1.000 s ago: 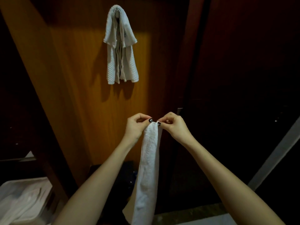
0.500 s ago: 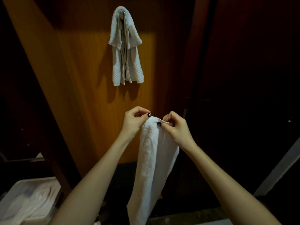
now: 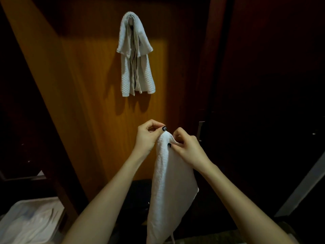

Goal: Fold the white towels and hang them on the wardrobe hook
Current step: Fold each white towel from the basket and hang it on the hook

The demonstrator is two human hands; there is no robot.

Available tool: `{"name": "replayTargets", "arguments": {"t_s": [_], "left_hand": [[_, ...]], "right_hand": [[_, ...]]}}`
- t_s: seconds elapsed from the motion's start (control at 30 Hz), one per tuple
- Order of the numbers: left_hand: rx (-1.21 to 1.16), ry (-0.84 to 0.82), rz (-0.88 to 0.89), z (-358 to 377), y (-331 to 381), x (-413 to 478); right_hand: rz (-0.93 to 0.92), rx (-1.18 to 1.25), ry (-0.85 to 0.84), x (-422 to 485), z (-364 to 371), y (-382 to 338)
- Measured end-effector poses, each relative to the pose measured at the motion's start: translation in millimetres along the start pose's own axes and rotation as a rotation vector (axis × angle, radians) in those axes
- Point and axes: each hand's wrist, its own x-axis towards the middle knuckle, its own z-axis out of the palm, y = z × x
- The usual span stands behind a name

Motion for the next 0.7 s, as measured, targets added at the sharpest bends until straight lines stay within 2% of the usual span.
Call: {"name": "replayTargets", "arguments": {"t_s": [0.27, 0.43, 0.6, 0.7], "left_hand": [[0.053, -0.162, 0.148, -3, 21, -4], [0.079, -0.168, 0.283, 1, 22, -17], [0.311, -0.211, 0.412, -1, 17, -22], [0.385, -0.160, 0.493, 2, 15, -25]], "right_hand": [[-0.092, 0.152, 0.299, 1, -13, -8], [-0.136, 0.189, 0.317, 0, -20, -10], [-0.132, 0.195, 0.310, -6, -19, -9], [-0.124, 0.198, 0.314, -9, -19, -7]]}}
